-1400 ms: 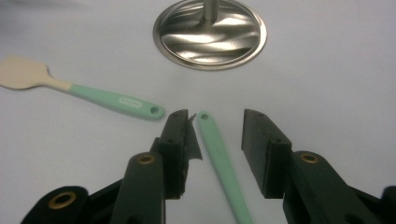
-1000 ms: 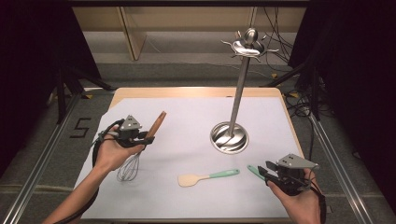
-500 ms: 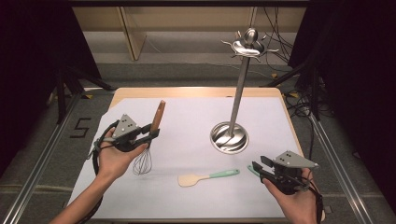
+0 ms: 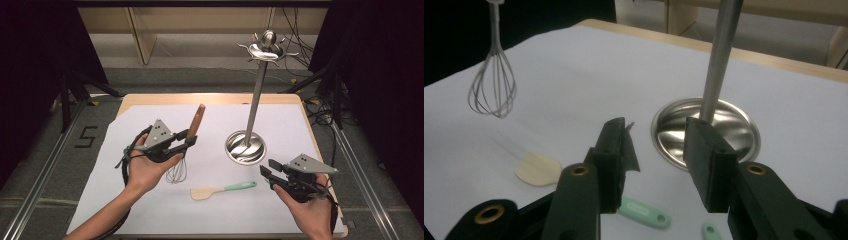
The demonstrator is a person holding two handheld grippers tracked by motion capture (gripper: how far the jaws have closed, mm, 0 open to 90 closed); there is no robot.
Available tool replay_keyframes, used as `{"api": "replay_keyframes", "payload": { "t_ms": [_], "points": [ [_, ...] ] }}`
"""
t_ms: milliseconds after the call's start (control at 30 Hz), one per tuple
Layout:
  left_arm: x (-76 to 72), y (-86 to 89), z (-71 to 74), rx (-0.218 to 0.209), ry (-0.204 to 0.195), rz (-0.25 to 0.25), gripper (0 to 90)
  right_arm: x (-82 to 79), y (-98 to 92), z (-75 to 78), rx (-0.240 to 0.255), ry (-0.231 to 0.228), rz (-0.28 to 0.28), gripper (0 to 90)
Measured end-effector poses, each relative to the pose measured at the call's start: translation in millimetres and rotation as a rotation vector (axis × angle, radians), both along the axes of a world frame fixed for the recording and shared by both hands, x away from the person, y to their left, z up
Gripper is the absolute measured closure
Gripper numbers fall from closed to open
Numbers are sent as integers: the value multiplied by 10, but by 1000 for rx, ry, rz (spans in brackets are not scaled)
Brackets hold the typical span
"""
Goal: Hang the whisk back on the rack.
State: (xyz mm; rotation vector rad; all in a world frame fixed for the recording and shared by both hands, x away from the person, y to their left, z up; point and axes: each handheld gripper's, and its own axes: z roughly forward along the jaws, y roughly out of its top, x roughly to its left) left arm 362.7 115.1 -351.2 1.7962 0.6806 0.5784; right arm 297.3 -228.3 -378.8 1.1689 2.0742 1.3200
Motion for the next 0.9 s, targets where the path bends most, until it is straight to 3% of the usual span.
{"api": "replay_keyframes", "payload": {
  "t_ms": [100,133,167,200,433,500,567,700,900],
  "points": [
    [-12,-101,8,-4,-2,-15,677,12,55,55,31,-6,2,618],
    [-27,-198,18,-1,0,-37,677,28,59,77,18,-17,12,618],
    [-34,-243,24,0,-2,-45,677,14,93,101,33,-2,-6,619],
    [-38,-285,31,5,-5,-57,677,46,99,116,25,-43,20,619],
    [-40,-494,29,3,13,-93,677,79,218,230,33,-77,39,619],
    [-42,-571,26,17,2,-111,677,108,262,290,47,-84,40,620],
    [-49,-617,19,16,5,-119,676,139,290,326,57,-108,49,621],
    [-50,-667,15,27,-2,-130,676,160,356,382,74,-101,49,621],
    [-60,-736,-9,46,-9,-144,676,222,477,468,87,-128,69,623]
  ]
}}
